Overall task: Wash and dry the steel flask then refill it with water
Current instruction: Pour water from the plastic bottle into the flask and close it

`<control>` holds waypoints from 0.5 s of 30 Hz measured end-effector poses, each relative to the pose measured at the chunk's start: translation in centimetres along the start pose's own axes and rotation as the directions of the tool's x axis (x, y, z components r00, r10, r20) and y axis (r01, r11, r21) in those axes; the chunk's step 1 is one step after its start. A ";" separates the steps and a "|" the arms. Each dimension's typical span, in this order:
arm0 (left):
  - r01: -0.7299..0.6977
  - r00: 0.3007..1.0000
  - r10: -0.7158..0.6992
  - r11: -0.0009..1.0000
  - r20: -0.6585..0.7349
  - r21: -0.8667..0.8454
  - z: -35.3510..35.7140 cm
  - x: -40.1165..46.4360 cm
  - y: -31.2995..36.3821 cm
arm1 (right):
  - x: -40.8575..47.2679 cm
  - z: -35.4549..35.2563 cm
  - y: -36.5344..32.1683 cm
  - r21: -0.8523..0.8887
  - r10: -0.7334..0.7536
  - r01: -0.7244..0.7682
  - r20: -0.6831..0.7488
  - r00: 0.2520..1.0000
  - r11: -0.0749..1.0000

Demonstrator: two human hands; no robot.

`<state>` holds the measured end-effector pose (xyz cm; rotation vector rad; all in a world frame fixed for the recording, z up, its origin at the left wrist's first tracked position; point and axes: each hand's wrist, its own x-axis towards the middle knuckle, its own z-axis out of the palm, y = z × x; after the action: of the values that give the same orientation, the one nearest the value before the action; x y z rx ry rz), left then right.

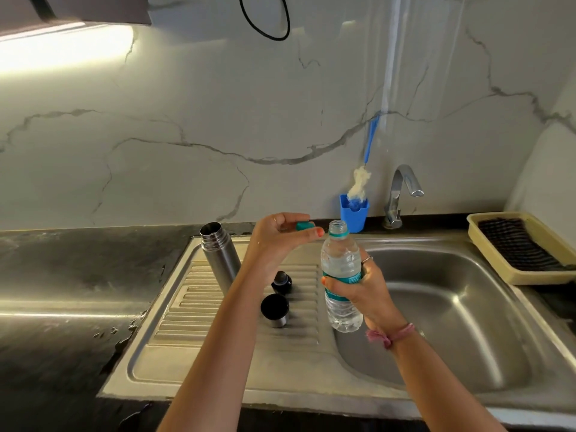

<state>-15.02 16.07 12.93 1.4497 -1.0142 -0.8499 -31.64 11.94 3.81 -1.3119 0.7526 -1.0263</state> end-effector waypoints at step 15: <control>0.062 0.992 -0.113 0.809 0.051 0.584 -2.4 -5.5 -12.6 | -0.9 -1.0 2.4 -0.012 0.033 -0.034 -0.050 0.998 0.999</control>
<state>-13.20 22.21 0.57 2.0061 -1.3574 -0.6935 -32.49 12.28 1.25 -1.2840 0.8174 -1.0323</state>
